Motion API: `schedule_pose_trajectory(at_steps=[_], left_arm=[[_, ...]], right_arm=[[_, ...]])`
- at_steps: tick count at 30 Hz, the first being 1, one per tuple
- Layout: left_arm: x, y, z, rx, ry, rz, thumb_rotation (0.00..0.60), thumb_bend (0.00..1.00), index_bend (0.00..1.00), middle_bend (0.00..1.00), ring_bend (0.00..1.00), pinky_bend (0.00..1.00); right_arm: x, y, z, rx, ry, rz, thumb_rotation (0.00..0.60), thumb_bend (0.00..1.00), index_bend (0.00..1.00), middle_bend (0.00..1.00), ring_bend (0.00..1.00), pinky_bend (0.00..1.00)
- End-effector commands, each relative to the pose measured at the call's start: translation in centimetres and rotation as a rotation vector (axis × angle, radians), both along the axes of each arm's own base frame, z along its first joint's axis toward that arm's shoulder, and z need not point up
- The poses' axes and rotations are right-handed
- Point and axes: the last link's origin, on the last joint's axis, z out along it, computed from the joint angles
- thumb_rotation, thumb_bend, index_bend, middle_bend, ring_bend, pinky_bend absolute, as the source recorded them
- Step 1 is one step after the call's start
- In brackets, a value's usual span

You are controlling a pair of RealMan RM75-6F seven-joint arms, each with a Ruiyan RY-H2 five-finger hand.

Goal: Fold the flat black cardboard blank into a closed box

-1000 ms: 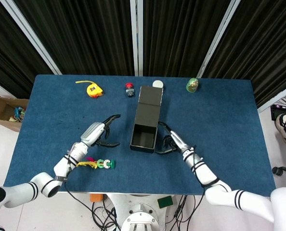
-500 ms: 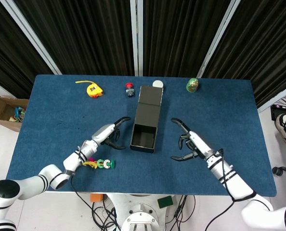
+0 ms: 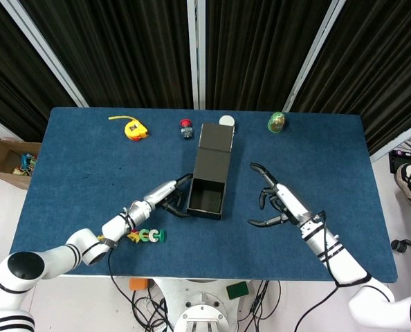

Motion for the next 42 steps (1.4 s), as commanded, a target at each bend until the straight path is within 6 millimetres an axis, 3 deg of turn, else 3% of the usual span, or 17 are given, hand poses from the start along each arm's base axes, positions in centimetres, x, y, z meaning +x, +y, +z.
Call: schedule_pose_trajectory(at_steps=[1, 11, 13, 20, 22, 27, 33, 42], left_arm=[[0.1, 0.0, -0.3, -0.035, -0.017, 0.023, 0.6, 0.11, 0.0, 0.02, 0.66, 0.97], [1.1, 0.6, -1.5, -0.105, -0.056, 0.057, 0.6, 0.11, 0.01, 0.05, 0.66, 0.97], [1.2, 0.7, -1.8, -0.112, -0.067, 0.074, 0.6, 0.11, 0.08, 0.1, 0.66, 0.97], [1.6, 1.2, -2.2, -0.055, -0.092, 0.088, 0.6, 0.11, 0.53, 0.51, 0.69, 0.98], [1.7, 1.1, -2.0, -0.042, -0.097, 0.079, 0.6, 0.11, 0.57, 0.55, 0.69, 0.98], [1.5, 0.5, -0.3, -0.017, -0.116, 0.046, 0.6, 0.11, 0.58, 0.56, 0.69, 0.98], [2.2, -0.5, 2.2, 0.005, -0.165, 0.009, 0.6, 0.11, 0.58, 0.56, 0.7, 0.98], [4.4, -1.1, 3.6, 0.003, -0.164, -0.041, 0.6, 0.11, 0.58, 0.55, 0.7, 0.98]], right_arm=[[-0.1, 0.0, -0.1, -0.001, 0.0, -0.001, 0.6, 0.0, 0.0, 0.0, 0.59, 1.0], [-1.1, 0.0, -0.3, -0.02, 0.0, -0.023, 0.6, 0.0, 0.0, 0.0, 0.59, 1.0], [-1.6, 0.0, -0.6, -0.021, 0.004, -0.044, 0.6, 0.0, 0.0, 0.0, 0.59, 1.0], [-4.7, -1.3, -2.2, -0.019, 0.041, -0.21, 0.6, 0.0, 0.0, 0.05, 0.6, 1.0], [-5.4, -2.3, -2.7, -0.017, 0.035, -0.281, 0.6, 0.0, 0.0, 0.06, 0.61, 1.0], [-5.9, -6.0, -3.5, -0.009, 0.024, -0.393, 0.6, 0.01, 0.0, 0.09, 0.62, 1.0], [-3.4, -10.1, -5.6, 0.054, 0.009, -0.429, 0.6, 0.04, 0.0, 0.11, 0.63, 1.0], [4.0, -14.3, -9.2, 0.057, -0.064, -0.416, 0.6, 0.08, 0.0, 0.1, 0.63, 1.0]])
